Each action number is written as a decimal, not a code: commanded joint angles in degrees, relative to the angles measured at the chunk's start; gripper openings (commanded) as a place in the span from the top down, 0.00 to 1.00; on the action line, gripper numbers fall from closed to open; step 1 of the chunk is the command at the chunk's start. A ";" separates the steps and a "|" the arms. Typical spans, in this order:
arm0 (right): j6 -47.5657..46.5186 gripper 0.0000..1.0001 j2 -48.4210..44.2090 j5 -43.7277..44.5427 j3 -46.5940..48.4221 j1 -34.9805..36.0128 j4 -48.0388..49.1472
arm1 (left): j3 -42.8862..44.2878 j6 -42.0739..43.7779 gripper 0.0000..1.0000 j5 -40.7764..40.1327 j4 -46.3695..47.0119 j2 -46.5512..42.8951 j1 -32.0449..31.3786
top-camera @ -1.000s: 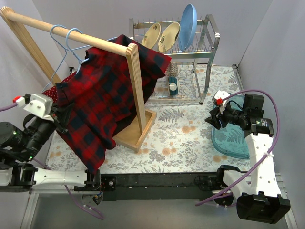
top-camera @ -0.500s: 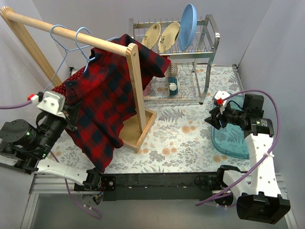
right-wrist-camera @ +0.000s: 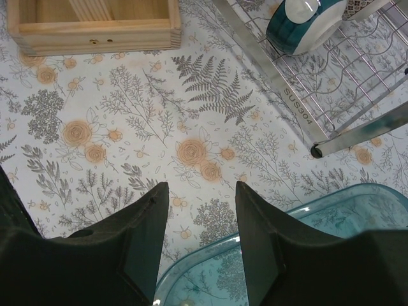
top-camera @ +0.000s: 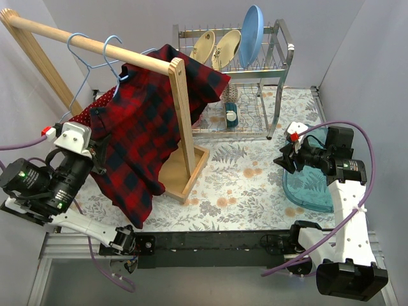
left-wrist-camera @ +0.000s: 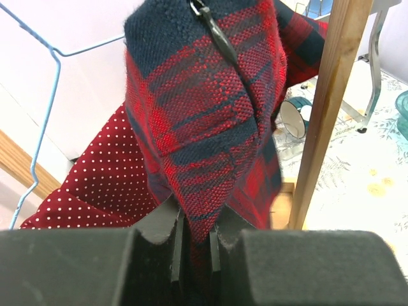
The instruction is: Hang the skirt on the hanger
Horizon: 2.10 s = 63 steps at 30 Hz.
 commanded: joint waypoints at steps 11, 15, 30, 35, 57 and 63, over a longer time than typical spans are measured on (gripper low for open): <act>-0.25 0.46 -1.48 -1.95 -0.06 -0.48 -0.06 | 5.00 -0.79 1.00 -4.43 -2.62 5.43 -0.27; -0.08 0.46 -1.47 -2.48 0.03 -0.48 0.03 | 4.74 -0.97 1.00 -4.43 -3.06 7.01 -0.27; 0.54 0.46 -2.09 -3.27 0.12 -0.48 0.03 | -1.16 1.93 1.00 -4.43 4.69 6.31 -0.80; 0.01 0.46 -2.88 -2.92 0.21 -0.48 -0.24 | 3.41 -0.70 1.00 -4.43 -0.68 8.68 -0.10; -1.66 0.46 -4.02 -3.80 -1.29 -0.66 -0.67 | 6.23 1.14 1.00 -4.26 -1.31 20.73 12.64; -2.10 0.46 -4.38 -3.98 -2.34 -0.74 -0.76 | 3.51 3.25 1.00 -4.26 3.97 19.93 13.35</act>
